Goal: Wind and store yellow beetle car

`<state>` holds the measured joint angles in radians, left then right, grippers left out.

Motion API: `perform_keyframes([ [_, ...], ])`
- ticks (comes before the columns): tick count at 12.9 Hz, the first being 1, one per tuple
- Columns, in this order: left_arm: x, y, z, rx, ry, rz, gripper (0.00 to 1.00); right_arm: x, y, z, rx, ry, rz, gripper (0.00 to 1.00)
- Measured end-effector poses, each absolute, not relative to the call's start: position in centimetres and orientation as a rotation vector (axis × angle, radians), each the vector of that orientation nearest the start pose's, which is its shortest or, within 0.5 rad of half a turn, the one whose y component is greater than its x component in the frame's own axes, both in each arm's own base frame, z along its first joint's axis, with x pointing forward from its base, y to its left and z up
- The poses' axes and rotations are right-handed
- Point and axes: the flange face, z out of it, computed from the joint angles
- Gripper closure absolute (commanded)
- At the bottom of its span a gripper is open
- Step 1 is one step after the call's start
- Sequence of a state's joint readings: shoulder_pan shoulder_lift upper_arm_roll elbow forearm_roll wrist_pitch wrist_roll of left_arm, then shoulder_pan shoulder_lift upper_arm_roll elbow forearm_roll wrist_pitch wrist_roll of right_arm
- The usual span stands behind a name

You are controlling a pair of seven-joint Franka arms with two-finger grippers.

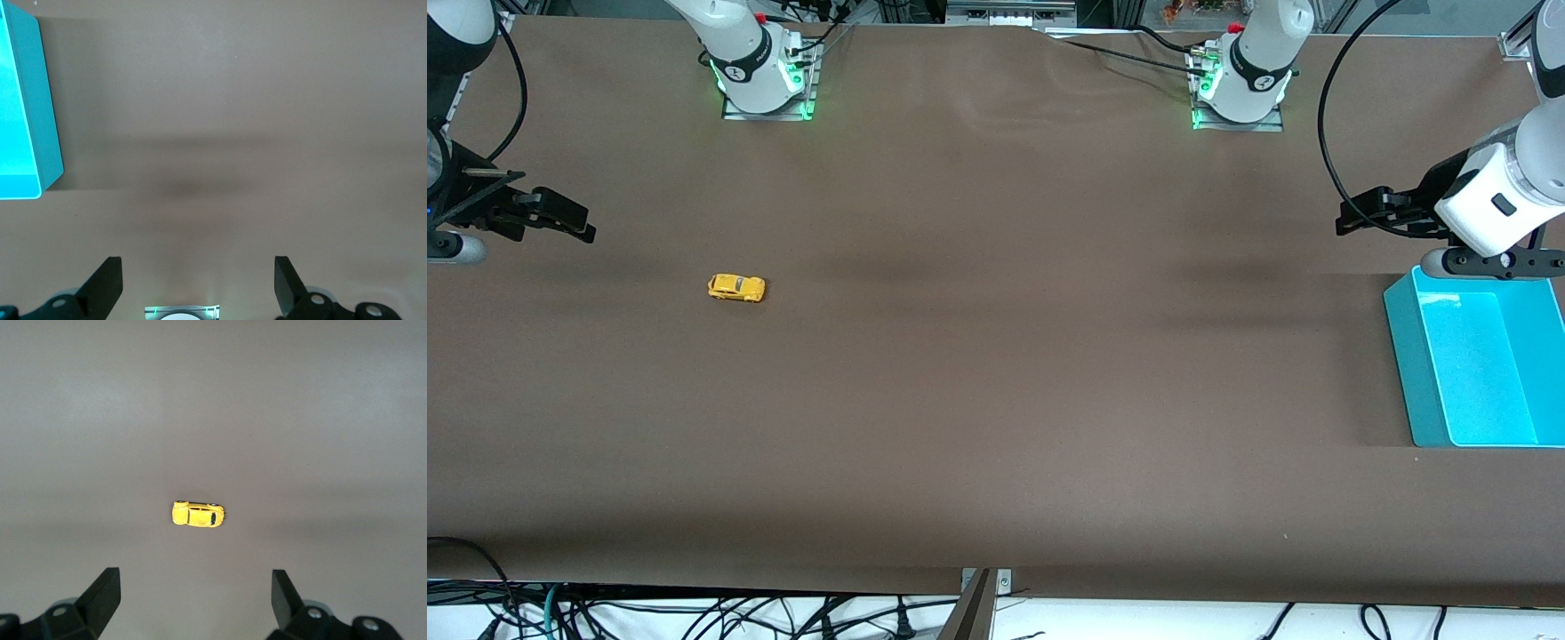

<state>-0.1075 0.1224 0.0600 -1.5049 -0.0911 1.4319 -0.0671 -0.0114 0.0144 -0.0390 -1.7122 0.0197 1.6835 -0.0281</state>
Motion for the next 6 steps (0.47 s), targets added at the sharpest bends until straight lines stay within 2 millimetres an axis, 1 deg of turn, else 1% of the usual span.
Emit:
perform_keyframes([
  [6, 57.28, -3.99, 57.58, -3.198, -0.026, 0.320, 0.00, 56.23, -2.54, 55.82, -3.125, 0.034, 0.069, 0.00],
])
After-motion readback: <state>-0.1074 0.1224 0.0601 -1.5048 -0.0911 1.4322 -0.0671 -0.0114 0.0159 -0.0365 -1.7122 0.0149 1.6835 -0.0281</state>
